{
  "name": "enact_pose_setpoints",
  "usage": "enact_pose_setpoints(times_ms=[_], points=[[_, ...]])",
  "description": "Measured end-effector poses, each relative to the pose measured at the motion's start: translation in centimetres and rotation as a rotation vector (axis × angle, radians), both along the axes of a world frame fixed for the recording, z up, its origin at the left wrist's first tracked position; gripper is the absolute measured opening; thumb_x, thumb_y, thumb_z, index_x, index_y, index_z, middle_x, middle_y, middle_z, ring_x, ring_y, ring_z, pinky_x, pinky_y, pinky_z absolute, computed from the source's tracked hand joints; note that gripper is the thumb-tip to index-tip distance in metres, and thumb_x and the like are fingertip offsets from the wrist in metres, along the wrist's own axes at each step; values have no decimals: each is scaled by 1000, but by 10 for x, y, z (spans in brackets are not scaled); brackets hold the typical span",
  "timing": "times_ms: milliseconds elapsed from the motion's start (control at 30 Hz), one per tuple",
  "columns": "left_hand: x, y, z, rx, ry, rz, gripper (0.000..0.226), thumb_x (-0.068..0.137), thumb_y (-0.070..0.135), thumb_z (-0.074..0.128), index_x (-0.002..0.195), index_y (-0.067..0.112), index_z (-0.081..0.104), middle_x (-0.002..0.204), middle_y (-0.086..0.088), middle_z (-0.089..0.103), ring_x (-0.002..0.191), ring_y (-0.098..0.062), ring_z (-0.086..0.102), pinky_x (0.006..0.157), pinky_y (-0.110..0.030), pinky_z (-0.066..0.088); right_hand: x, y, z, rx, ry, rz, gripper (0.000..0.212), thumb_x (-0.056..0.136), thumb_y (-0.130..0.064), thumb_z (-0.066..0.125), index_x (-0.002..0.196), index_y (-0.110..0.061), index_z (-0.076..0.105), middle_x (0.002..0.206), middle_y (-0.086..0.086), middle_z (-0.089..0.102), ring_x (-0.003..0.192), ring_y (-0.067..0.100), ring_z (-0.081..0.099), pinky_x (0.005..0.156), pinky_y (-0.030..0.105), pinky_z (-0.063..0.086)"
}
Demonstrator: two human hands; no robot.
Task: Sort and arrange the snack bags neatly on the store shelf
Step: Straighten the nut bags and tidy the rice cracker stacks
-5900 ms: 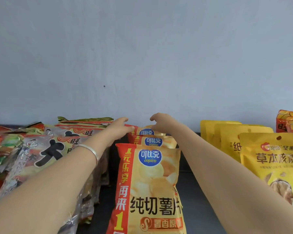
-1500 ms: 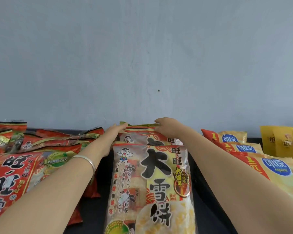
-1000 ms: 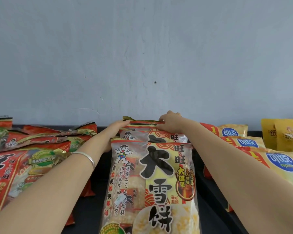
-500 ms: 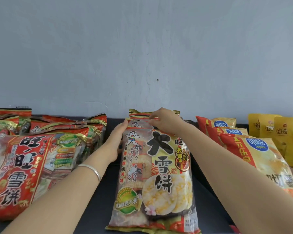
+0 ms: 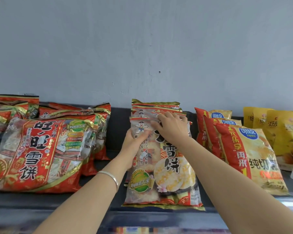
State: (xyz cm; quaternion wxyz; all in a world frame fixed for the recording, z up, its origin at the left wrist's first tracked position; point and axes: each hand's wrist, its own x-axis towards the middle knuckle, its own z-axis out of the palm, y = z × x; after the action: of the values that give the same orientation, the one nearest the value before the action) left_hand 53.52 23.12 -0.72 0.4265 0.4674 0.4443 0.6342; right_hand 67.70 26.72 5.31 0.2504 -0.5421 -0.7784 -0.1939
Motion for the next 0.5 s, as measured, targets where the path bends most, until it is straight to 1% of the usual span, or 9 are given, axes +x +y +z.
enact_pose_setpoints(times_ms=[67, 100, 167, 233, 300, 367, 500], points=[[-2, -2, 0, 1, 25, -1, 69, 76, 44, 71, 135, 25, 40, 119, -3, 62, 101, -20, 65, 91, -44, 52, 1, -1, -2, 4, -7, 2, 49, 96, -58, 29, 124, -28, 55, 131, 0, 55, 126, 28, 47, 106, 51, 26], [-5, -5, 1, 0, 36, -3, 72, 78, 45, 70, 139, 25, 36, 125, -4, 59, 105, -21, 63, 93, -42, 50, 0, -3, -2, 12, -7, 10, 48, 96, -57, 29, 126, -28, 54, 133, 0, 53, 128, 28, 46, 107, 51, 25], [-11, -12, 5, -10, 70, 30, 77, 82, 46, 64, 146, 25, 26, 142, -6, 44, 122, -23, 51, 98, -36, 42, -4, -9, -2, 33, -6, 33, 48, 97, -56, 32, 131, -28, 50, 137, 1, 50, 131, 29, 42, 109, 52, 24], [-17, -22, 11, -5, 128, 105, 73, 87, 45, 58, 148, 25, 22, 149, -6, 33, 133, -24, 37, 99, -35, 31, -8, -18, 0, 63, -3, 76, 48, 97, -54, 34, 133, -27, 48, 140, 2, 47, 133, 29, 39, 110, 52, 24], [-23, -34, 15, 22, 203, 172, 62, 91, 42, 54, 145, 25, 28, 148, -5, 34, 134, -22, 34, 100, -34, 29, -16, -27, 2, 88, -1, 133, 45, 98, -50, 35, 133, -26, 49, 139, 3, 48, 132, 28, 40, 110, 50, 26], [-32, -48, 15, 39, 297, 242, 51, 93, 35, 53, 140, 24, 36, 144, -4, 39, 132, -21, 37, 98, -32, 31, -27, -35, 2, 92, -6, 193, 43, 98, -47, 36, 133, -25, 49, 138, 4, 49, 130, 27, 42, 109, 48, 29], [-57, -77, 12, 68, 505, 366, 39, 93, 24, 55, 131, 21, 48, 137, 0, 47, 129, -17, 41, 103, -32, 36, -58, -48, 0, 32, 1, 329, 41, 98, -42, 40, 133, -22, 51, 138, 5, 48, 129, 27, 42, 103, 44, 37]])
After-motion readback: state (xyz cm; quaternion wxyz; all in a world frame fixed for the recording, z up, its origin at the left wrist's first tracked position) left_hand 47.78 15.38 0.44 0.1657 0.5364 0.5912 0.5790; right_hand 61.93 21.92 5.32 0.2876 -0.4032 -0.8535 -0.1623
